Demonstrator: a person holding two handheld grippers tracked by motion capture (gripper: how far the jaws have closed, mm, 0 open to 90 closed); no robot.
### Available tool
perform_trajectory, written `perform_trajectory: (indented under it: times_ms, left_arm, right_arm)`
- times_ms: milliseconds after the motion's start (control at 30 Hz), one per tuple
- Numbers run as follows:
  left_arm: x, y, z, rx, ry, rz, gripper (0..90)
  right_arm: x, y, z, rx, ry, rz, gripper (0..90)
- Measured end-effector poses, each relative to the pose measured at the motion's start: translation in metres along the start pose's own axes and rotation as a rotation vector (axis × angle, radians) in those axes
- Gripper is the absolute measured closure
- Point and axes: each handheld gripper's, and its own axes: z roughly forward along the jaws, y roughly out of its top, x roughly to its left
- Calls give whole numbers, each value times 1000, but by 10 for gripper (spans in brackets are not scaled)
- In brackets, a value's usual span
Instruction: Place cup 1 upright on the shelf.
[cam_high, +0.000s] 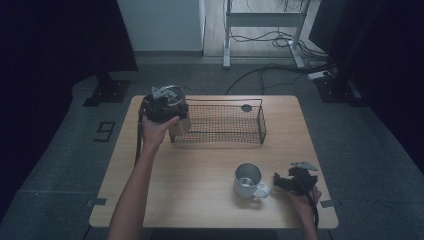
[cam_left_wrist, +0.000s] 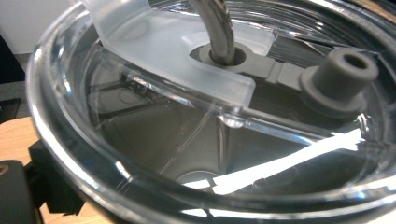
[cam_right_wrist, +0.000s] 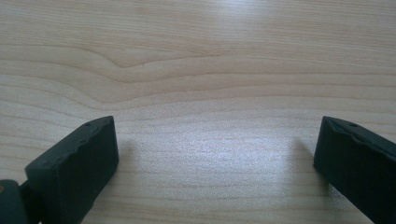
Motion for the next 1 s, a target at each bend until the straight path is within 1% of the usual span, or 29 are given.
perform_trajectory:
  times_ms: [267,333,700,833,1000]
  left_arm:
    - [-5,3,9,13,-4,2,39]
    - [-6,4,10,17,-4,9,39]
    - [-12,9,20,15,-19,14,39]
    - [-12,10,22,21,-26,16,39]
    - [-11,12,25,21,-26,13,39]
  right_arm:
    - [0,0,0,0,0,-1,0]
    - [0,0,0,0,0,-1,0]
    - [0,0,0,1,0,-1,0]
    - [0,0,0,1,0,-2,0]
    - [-1,0,0,0,1,-4,0]
